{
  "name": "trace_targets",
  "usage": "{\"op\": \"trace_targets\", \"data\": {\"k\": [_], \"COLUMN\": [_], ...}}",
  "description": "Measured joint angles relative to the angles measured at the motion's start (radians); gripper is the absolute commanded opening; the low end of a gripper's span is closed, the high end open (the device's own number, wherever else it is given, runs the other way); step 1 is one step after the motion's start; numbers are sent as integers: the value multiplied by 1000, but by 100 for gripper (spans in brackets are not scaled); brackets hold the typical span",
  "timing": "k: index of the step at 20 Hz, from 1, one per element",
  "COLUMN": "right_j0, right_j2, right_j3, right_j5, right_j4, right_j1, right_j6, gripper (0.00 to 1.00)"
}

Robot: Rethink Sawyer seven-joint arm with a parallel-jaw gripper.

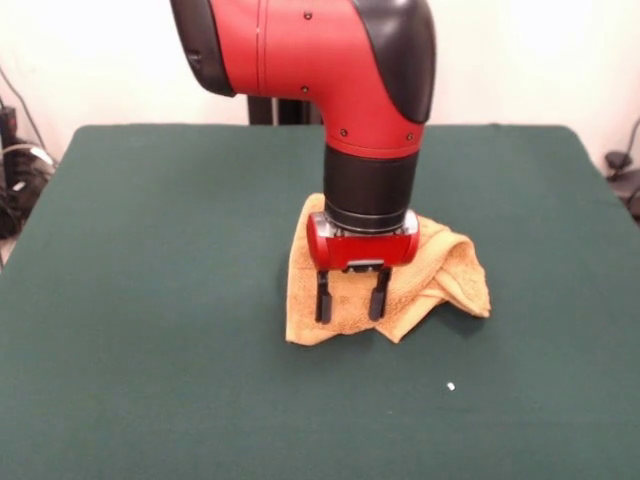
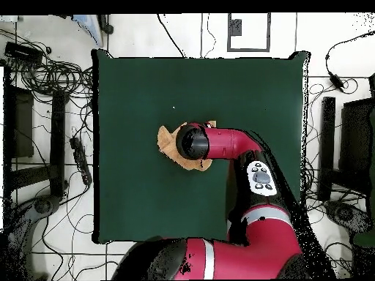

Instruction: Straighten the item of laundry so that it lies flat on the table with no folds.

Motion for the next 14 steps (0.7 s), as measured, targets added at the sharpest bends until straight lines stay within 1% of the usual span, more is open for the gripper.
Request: {"op": "trace_targets", "data": {"k": [4,5,14], "right_j0": [0,0,21], "right_j2": [0,0,-7], "right_j3": [0,0,0], "right_j5": [0,0,0], "right_j4": [0,0,0], "right_j1": [0,0,2], "right_j6": [0,0,0], "gripper": [100,0,0]}}
